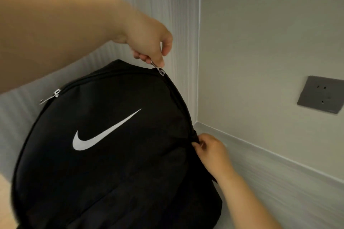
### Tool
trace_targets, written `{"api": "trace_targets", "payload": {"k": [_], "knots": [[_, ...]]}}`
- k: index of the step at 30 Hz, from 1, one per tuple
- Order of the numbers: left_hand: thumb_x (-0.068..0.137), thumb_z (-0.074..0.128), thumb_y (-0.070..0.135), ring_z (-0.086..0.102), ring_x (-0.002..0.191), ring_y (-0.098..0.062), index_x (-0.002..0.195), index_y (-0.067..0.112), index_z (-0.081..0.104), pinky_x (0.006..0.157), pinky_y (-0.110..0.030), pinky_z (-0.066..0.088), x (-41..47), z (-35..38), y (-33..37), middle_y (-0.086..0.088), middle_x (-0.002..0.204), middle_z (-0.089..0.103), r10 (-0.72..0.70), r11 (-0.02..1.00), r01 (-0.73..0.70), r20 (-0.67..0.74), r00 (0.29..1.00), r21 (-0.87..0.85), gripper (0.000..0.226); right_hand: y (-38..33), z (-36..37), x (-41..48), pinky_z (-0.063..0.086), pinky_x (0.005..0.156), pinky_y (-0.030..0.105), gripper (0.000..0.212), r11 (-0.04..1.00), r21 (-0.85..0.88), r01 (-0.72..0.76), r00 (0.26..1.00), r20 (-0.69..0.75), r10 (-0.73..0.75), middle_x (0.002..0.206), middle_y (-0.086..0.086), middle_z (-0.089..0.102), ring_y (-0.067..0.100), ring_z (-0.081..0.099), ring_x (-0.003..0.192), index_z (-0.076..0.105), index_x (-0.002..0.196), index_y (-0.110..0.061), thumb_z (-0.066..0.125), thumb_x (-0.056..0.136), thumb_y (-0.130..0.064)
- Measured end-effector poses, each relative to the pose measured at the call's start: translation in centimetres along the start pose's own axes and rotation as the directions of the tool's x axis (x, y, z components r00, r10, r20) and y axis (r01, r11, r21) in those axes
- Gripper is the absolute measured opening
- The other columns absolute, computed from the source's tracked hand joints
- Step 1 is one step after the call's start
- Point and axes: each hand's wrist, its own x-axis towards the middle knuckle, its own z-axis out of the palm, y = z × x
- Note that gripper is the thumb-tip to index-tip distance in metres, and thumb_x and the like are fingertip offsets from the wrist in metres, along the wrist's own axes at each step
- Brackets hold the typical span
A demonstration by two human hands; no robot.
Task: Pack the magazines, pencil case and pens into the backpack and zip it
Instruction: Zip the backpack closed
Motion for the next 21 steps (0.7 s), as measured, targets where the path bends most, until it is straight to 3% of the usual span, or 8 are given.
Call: {"api": "trace_targets", "payload": {"k": [2,5,8,11,16,19,21], "knots": [[0.083,0.06,0.012,0.041,0.048,-0.011,0.072,0.021,0.045,0.04,-0.016,0.037,-0.6,0.6,-0.4,-0.001,0.058,0.051,-0.007,0.999,0.006,-0.03,1.0,-0.035,0.021,-2.6,-1.0,0.5,0.036,0.064,0.016,0.041,0.995,0.101,0.019,1.0,0.013,-0.021,0.1,-0.014,0.045,-0.001,0.047,0.073,0.046,0.122,-0.026,0.056,0.083,-0.035],[0.084,0.06,0.015,0.045,0.053,-0.012,0.072,0.024,0.043,0.046,-0.018,0.039,-1.3,1.6,-0.7,0.0,0.063,0.053,0.001,0.997,-0.006,-0.067,0.998,-0.077,0.023,-8.5,-2.4,1.5,0.04,0.068,0.013,0.069,0.96,0.187,0.21,0.977,-0.076,-0.199,0.12,-0.024,0.04,0.0,0.05,0.075,0.023,0.133,-0.039,0.05,0.072,-0.057],[0.085,0.059,0.017,0.047,0.058,-0.009,0.082,0.019,0.044,0.053,-0.02,0.037,-2.0,2.1,-0.7,0.002,0.064,0.054,0.01,0.997,-0.019,-0.117,0.993,-0.081,0.015,-12.4,-2.9,3.2,0.042,0.063,0.022,0.051,0.965,0.007,0.264,0.958,-0.118,-0.261,0.106,-0.01,0.056,0.012,0.055,0.085,0.042,0.126,-0.026,0.054,0.081,-0.047],[0.085,0.058,0.015,0.046,0.06,-0.009,0.082,0.02,0.042,0.055,-0.021,0.035,-2.9,2.1,-1.4,0.002,0.065,0.051,0.0,0.998,-0.007,-0.11,0.994,-0.06,0.017,-13.4,-3.0,4.5,0.032,0.047,0.024,0.023,0.948,-0.137,0.287,0.947,-0.105,-0.302,0.078,0.005,0.064,0.022,0.057,0.072,0.062,0.094,-0.012,0.053,0.087,-0.033],[0.084,0.059,0.014,0.046,0.054,-0.006,0.066,0.026,0.038,0.047,-0.018,0.036,-6.6,0.0,-4.2,0.003,0.065,0.053,-0.081,0.992,0.062,-0.19,0.978,-0.106,0.03,-12.3,-3.7,4.8,0.033,0.06,0.025,0.022,0.966,-0.12,0.23,0.947,-0.203,-0.251,0.086,0.015,0.07,0.032,0.061,0.082,0.066,0.09,-0.009,0.057,0.085,-0.028],[0.083,0.061,0.014,0.046,0.048,-0.005,0.066,0.026,0.04,0.047,-0.021,0.035,-9.3,-0.1,-6.4,0.004,0.063,0.054,-0.121,0.981,0.078,-0.245,0.962,-0.177,0.028,-12.3,-3.7,4.7,0.036,0.06,0.026,0.02,0.976,-0.089,0.196,0.964,-0.164,-0.209,0.08,0.012,0.067,0.032,0.061,0.082,0.066,0.091,-0.01,0.057,0.085,-0.027],[0.082,0.061,0.016,0.046,0.056,-0.008,0.066,0.026,0.04,0.052,-0.024,0.034,-10.3,0.2,-7.2,0.006,0.064,0.055,-0.136,0.977,0.079,-0.291,0.947,-0.197,0.028,-13.1,-3.5,4.4,0.037,0.065,0.026,0.022,0.974,-0.126,0.186,0.972,-0.121,-0.201,0.09,0.007,0.065,0.03,0.061,0.091,0.06,0.102,-0.012,0.055,0.087,-0.027]]}}
